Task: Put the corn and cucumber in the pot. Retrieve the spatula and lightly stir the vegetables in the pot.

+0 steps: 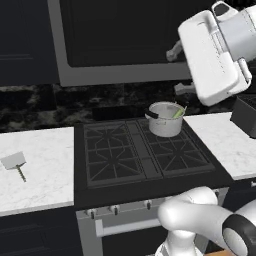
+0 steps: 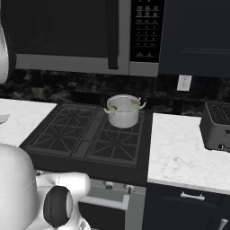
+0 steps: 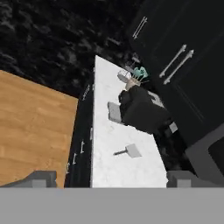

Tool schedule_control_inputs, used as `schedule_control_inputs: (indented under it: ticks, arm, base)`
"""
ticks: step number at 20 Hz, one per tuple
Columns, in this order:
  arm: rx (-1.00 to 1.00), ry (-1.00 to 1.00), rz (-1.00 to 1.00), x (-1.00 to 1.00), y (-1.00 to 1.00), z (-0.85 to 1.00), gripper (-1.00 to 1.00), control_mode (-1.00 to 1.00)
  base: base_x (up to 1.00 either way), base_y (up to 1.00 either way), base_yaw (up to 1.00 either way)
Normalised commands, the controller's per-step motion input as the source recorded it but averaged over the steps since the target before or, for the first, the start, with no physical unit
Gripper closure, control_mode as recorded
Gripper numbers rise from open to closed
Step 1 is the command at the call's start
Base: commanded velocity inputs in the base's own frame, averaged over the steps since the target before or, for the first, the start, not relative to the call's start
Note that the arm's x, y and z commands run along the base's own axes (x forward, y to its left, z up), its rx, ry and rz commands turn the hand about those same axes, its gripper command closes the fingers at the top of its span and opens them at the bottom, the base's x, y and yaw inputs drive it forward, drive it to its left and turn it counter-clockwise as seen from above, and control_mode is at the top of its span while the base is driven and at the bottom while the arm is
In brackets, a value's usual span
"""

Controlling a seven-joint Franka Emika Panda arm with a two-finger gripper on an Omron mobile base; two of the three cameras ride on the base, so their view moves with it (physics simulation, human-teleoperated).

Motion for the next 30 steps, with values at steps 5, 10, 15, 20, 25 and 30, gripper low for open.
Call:
schedule_control_inputs:
  ticks: [5, 10, 15, 20, 25, 30]
  arm:
    - [-0.54, 0.52, -0.09, 0.02, 0.35, -1.00, -1.00, -1.00]
    - [-0.46, 0.13, -0.09, 0.00, 0.45, -0.96, -1.00, -1.00]
    - [-0.38, 0.00, 0.02, 0.00, 0.22, -0.60, -1.00, -1.00]
    - [-0.24, 0.00, 0.10, 0.02, 0.05, -0.43, -1.00, -1.00]
    - [-0.11, 0.00, 0.24, 0.09, 0.00, -0.33, -1.00, -1.00]
    - [-0.09, 0.01, 0.23, 0.25, 0.00, -0.24, -1.00, -1.00]
  base:
    - [0.00, 0.00, 0.00]
    - [0.00, 0.00, 0.00]
    - [0.00, 0.00, 0.00]
    - [0.00, 0.00, 0.00]
    - [0.00, 0.00, 0.00]
    - [0.00, 0.00, 0.00]
